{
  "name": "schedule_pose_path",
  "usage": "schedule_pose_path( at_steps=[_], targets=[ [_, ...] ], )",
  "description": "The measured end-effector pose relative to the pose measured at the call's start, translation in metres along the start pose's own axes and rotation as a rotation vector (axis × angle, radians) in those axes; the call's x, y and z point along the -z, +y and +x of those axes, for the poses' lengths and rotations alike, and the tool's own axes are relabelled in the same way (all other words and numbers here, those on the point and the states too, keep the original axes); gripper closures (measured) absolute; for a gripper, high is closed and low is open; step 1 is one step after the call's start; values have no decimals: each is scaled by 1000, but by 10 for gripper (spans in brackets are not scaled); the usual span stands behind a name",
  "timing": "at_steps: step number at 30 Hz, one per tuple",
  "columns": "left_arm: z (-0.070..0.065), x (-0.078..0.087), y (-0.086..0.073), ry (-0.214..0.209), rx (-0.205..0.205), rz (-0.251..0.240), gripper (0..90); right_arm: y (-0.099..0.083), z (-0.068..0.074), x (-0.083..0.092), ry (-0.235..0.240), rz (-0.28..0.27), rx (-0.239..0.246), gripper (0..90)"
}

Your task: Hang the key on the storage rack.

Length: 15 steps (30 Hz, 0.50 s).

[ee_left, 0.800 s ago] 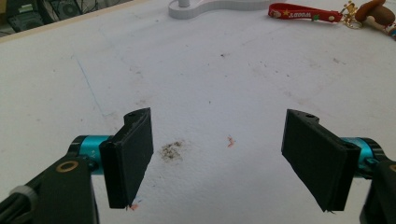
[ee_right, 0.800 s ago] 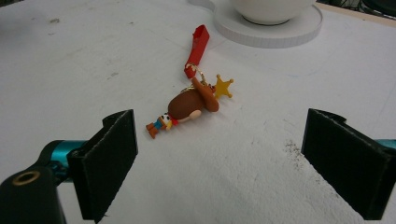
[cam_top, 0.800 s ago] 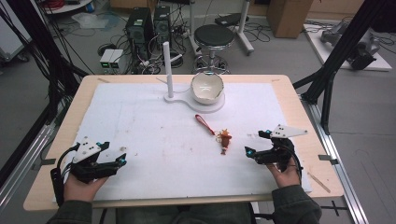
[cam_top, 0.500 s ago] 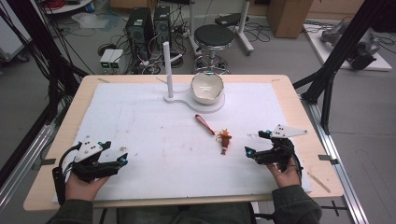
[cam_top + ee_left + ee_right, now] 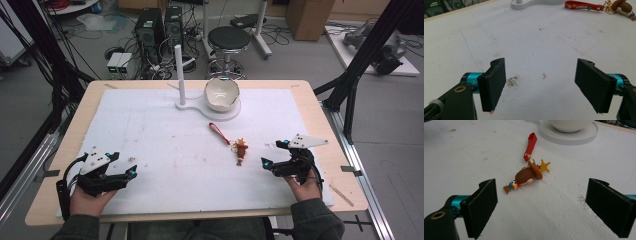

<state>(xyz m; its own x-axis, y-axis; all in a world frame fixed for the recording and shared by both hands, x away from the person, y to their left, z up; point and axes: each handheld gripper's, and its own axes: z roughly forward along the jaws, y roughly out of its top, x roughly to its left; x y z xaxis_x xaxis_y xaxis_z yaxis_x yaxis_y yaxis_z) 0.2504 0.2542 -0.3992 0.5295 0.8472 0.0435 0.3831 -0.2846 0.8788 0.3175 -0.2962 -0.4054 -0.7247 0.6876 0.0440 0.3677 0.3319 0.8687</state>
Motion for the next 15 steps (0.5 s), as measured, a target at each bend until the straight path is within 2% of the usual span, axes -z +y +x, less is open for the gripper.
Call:
schedule_pose_path(
  at_steps=[4,7,11,15],
  targets=[
    [1,0,-1,0,5,4,254,4,-1,2,-13,-14,-5,99],
    [1,-1,-2,-3,6,5,254,9,-2,-2,-28,7,-20,99],
    [1,0,-1,-5,7,-2,254,17,-2,-9,-40,37,-11,100],
    [1,-1,-1,-3,3,3,254,24,-2,-15,-40,46,-18,100]
  ],
)
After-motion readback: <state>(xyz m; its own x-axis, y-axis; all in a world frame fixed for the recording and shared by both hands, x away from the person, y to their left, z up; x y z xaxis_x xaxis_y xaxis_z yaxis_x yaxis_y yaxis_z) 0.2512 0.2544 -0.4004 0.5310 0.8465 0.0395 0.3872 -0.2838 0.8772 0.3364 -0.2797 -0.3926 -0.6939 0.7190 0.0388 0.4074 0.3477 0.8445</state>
